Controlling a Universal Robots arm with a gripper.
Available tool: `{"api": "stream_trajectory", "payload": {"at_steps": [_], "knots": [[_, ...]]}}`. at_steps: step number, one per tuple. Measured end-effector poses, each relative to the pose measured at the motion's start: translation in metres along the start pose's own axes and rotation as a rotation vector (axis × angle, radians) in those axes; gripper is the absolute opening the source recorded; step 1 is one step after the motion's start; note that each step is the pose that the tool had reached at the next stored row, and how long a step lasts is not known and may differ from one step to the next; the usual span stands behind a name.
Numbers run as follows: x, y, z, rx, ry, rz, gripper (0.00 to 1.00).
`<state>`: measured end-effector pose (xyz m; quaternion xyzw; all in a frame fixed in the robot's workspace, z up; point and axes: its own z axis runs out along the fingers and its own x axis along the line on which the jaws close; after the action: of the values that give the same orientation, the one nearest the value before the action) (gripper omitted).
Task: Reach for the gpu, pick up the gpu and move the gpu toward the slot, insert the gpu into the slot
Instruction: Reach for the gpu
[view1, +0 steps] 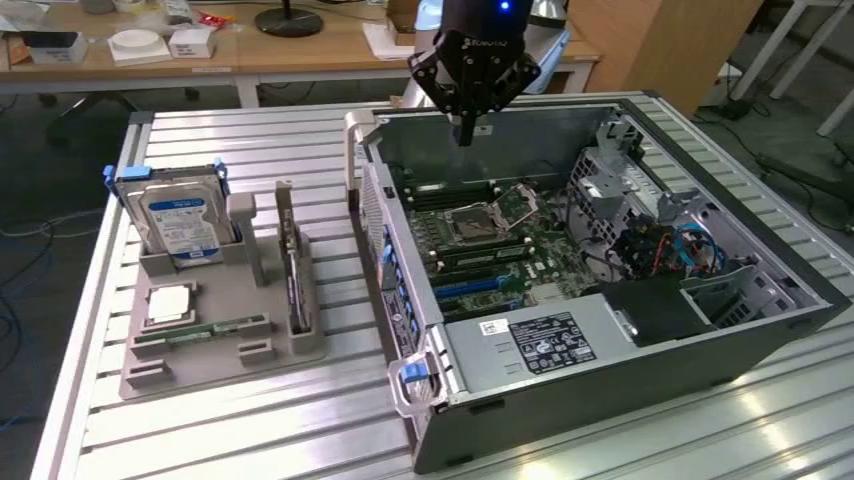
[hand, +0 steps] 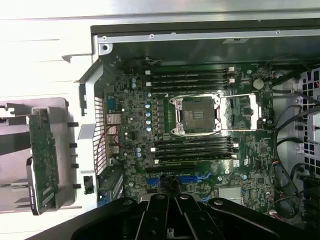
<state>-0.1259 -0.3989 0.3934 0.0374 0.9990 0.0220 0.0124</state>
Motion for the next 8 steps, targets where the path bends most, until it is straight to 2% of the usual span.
{"api": "stream_trajectory", "payload": {"at_steps": [8], "knots": [[0.018,-0.0016,-0.0004,-0.0002,-0.0001,0.000,0.10]]}}
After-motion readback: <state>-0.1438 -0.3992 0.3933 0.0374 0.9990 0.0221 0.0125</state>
